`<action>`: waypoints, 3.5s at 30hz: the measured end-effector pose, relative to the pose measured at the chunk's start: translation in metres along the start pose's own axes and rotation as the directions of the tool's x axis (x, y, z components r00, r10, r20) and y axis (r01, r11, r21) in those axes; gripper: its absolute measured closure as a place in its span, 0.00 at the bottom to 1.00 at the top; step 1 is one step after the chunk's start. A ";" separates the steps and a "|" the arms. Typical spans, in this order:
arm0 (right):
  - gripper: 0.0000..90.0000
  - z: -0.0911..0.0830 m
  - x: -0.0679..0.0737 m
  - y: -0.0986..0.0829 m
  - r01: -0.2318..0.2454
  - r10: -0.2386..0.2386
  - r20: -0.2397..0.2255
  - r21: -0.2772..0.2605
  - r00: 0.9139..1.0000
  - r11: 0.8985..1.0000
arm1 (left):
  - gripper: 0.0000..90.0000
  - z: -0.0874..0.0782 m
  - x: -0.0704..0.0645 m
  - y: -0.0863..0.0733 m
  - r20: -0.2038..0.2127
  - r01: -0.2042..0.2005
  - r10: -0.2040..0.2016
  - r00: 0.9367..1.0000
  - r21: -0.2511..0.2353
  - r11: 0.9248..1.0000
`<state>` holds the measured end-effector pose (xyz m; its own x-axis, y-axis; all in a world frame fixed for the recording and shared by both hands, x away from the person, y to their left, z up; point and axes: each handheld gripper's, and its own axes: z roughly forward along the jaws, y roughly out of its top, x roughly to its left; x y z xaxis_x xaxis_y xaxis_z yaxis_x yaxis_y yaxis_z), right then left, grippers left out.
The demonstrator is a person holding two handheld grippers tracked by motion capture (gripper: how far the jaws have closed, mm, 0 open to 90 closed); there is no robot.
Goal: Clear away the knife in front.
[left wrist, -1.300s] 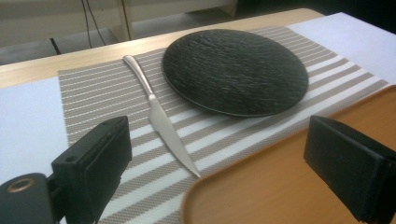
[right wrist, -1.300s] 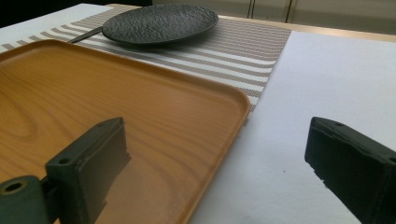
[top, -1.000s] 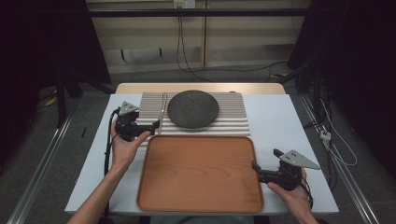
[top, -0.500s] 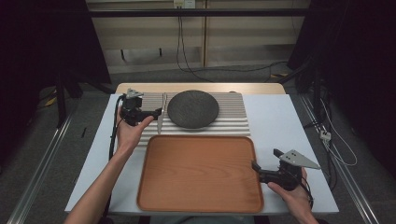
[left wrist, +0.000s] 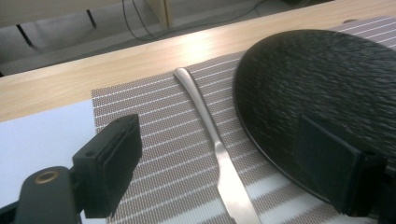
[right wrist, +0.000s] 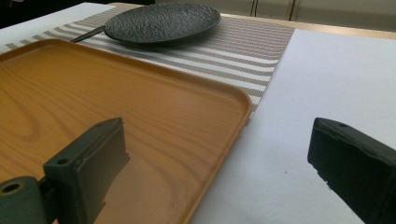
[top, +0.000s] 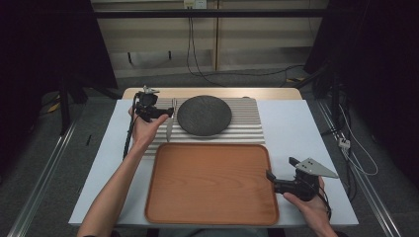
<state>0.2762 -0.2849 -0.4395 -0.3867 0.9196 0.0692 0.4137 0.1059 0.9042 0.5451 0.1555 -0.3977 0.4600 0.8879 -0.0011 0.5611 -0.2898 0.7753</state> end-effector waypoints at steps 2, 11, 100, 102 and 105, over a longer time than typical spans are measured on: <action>0.05 0.000 -0.001 0.000 0.001 -0.001 -0.001 0.000 1.000 1.000 | 0.18 0.012 0.001 0.002 -0.014 -0.014 0.015 1.000 0.018 1.000; 0.05 -0.001 0.000 -0.001 0.005 -0.005 -0.005 0.004 1.000 1.000 | 0.31 0.039 0.008 0.001 -0.024 0.024 -0.022 0.999 0.082 0.996; 0.06 -0.002 0.000 -0.001 0.015 -0.015 -0.009 0.013 1.000 1.000 | 0.89 0.052 0.025 -0.010 0.056 0.028 -0.051 0.997 0.351 0.936; 0.06 -0.002 0.000 -0.001 0.013 -0.013 -0.008 0.013 1.000 1.000 | 0.89 0.052 0.024 -0.009 0.059 0.015 -0.038 0.998 0.352 0.936; 0.06 -0.002 0.000 -0.001 0.014 -0.014 -0.007 0.013 1.000 1.000 | 0.89 0.051 0.025 -0.009 0.062 0.025 -0.050 0.997 0.360 0.933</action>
<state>0.2739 -0.2860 -0.4396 -0.3980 0.9155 0.0590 0.4187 0.1240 0.8996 0.5861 0.1619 -0.4370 0.4726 0.8777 -0.0792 0.7826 -0.3767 0.4957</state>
